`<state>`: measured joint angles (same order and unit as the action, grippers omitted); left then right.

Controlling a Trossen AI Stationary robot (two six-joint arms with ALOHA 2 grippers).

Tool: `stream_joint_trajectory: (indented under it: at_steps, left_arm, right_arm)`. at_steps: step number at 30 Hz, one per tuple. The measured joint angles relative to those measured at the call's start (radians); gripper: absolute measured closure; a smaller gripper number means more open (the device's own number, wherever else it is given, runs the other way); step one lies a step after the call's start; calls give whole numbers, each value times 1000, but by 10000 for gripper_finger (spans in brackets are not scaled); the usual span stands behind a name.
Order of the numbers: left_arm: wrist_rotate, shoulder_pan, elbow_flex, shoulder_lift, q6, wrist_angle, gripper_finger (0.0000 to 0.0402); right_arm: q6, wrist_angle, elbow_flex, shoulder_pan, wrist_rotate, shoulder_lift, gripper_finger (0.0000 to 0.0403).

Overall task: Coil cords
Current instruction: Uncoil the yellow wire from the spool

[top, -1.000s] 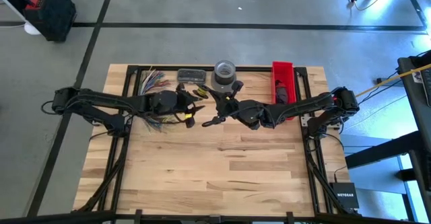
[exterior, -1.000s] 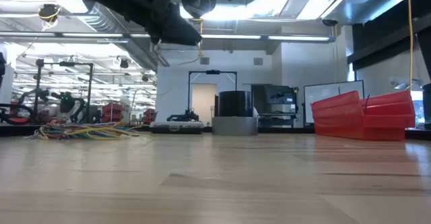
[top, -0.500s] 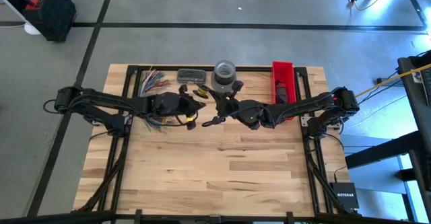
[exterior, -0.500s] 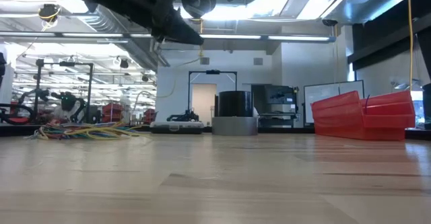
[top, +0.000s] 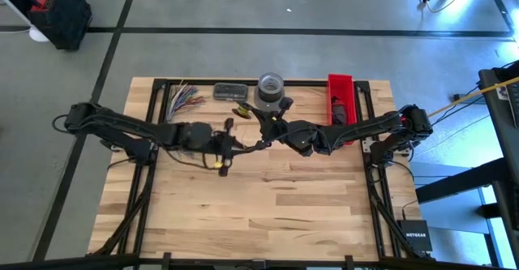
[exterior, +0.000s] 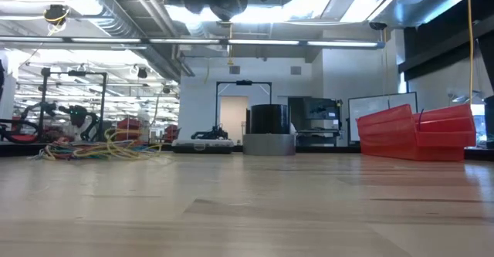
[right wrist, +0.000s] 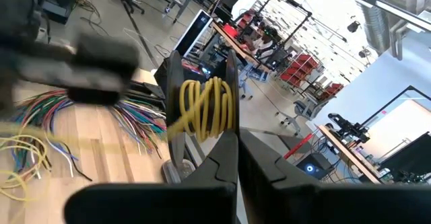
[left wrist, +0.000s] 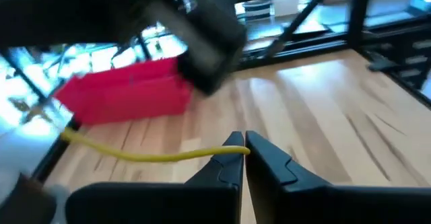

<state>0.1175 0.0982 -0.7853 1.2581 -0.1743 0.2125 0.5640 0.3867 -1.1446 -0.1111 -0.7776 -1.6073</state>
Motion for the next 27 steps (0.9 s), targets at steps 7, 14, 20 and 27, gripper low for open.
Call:
stream_joint_trajectory:
  at_steps: [7,14,20,27]
  left_arm:
    - [435,154,-47,-132,-89,-211,398]
    - [927,201,-41,-286,51,-553,397]
    - [952,104,-3,-359,208,-732,397]
    - [496,-67,60,-311,116,-658,396]
  right_arm:
    - [3,-23,0,0,0,0,397]
    - [3,-23,0,0,0,0,397]
    - [3,-10,0,0,0,0,397]
    - [-4,37,0,0,55,0,397]
